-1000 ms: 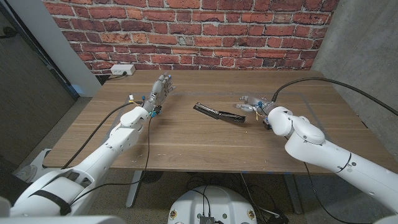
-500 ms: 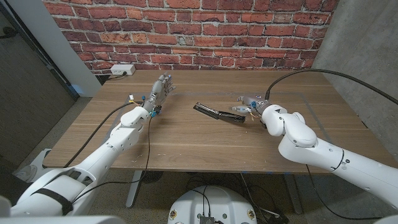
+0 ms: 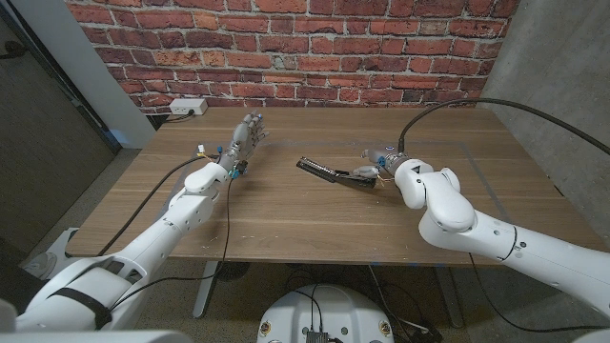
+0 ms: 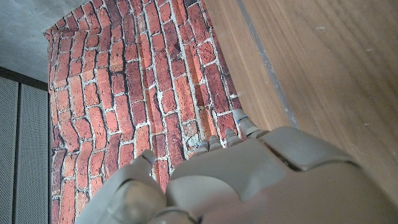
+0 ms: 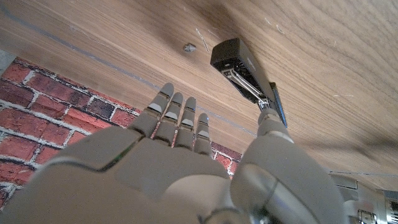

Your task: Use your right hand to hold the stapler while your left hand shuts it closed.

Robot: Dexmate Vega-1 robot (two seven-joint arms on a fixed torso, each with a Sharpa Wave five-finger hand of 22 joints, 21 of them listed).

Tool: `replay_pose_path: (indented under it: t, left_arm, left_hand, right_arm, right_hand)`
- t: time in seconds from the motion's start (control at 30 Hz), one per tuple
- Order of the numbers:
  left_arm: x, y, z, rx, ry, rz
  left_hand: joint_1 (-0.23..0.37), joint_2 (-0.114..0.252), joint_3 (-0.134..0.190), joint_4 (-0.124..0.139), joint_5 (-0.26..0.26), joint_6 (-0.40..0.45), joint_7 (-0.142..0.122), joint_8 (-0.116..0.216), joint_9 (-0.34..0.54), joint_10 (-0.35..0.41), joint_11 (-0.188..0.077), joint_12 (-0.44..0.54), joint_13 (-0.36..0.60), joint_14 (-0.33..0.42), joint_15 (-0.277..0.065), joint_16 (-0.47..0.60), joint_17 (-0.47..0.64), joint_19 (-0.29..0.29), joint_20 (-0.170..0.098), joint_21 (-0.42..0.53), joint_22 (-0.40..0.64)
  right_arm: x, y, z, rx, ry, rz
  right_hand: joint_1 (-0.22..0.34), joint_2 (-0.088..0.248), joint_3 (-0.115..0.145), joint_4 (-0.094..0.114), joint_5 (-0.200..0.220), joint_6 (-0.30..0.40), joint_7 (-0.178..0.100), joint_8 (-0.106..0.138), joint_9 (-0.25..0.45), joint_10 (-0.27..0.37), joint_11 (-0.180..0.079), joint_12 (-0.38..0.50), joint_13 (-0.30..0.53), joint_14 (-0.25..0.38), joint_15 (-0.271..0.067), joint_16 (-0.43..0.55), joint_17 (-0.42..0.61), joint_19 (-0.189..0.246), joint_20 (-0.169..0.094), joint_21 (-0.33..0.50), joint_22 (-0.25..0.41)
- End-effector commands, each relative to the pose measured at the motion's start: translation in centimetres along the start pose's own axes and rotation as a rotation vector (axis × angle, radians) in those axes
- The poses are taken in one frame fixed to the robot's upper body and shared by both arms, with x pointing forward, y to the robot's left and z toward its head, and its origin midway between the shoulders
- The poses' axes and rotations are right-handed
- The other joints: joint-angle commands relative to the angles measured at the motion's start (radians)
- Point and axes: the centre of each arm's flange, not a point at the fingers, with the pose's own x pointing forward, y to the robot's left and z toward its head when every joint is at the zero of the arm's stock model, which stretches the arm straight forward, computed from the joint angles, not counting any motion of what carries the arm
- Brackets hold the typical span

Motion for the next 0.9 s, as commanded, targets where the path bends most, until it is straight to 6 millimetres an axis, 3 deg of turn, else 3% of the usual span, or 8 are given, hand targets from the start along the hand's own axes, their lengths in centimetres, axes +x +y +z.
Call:
replay_pose_path:
  t: [0.03, 0.6, 0.9]
  left_arm:
    - [0.1, -0.1, 0.2, 0.001, 0.003, -0.001]
    - [0.5, -0.4, 0.2, -0.001, 0.004, -0.012]
    - [0.7, -0.4, 0.3, -0.001, 0.004, -0.017]
  left_hand:
    - [0.002, 0.118, 0.009, -0.001, 0.006, -0.281, 0.004, -0.002, 0.003, -0.214, 0.002, 0.004, 0.003, -0.194, -0.017, 0.001, 0.002, -0.171, -0.011, 0.003, 0.002]
    - [0.001, 0.116, 0.01, -0.001, 0.007, -0.278, 0.005, -0.002, 0.003, -0.212, 0.003, 0.004, 0.003, -0.193, -0.017, 0.001, 0.002, -0.171, -0.011, 0.003, 0.003]
    - [-0.001, 0.114, 0.01, 0.0, 0.007, -0.278, 0.004, -0.002, 0.003, -0.212, 0.004, 0.004, 0.003, -0.193, -0.017, 0.001, 0.002, -0.169, -0.012, 0.004, 0.003]
  right_arm:
    - [0.2, 0.3, 0.6, -0.061, 0.011, 0.043]
    - [1.0, 1.2, 0.7, -0.138, 0.051, 0.089]
    - [1.4, 1.7, 1.0, -0.188, 0.068, 0.11]
  right_hand:
    - [0.021, -0.008, 0.002, -0.012, 0.006, -0.003, 0.001, 0.0, 0.003, 0.008, -0.005, 0.004, -0.001, 0.004, -0.006, -0.002, 0.003, 0.008, 0.001, 0.004, 0.002]
    - [0.082, -0.04, -0.006, -0.035, 0.025, 0.03, 0.0, 0.007, 0.003, 0.043, -0.017, 0.011, -0.001, 0.019, -0.03, -0.006, 0.003, 0.009, -0.018, 0.0, 0.002]
    - [0.148, -0.056, -0.01, -0.04, 0.044, 0.087, -0.03, 0.018, 0.003, 0.072, -0.045, 0.016, -0.001, 0.024, -0.058, -0.008, 0.002, 0.009, -0.05, -0.003, 0.003]
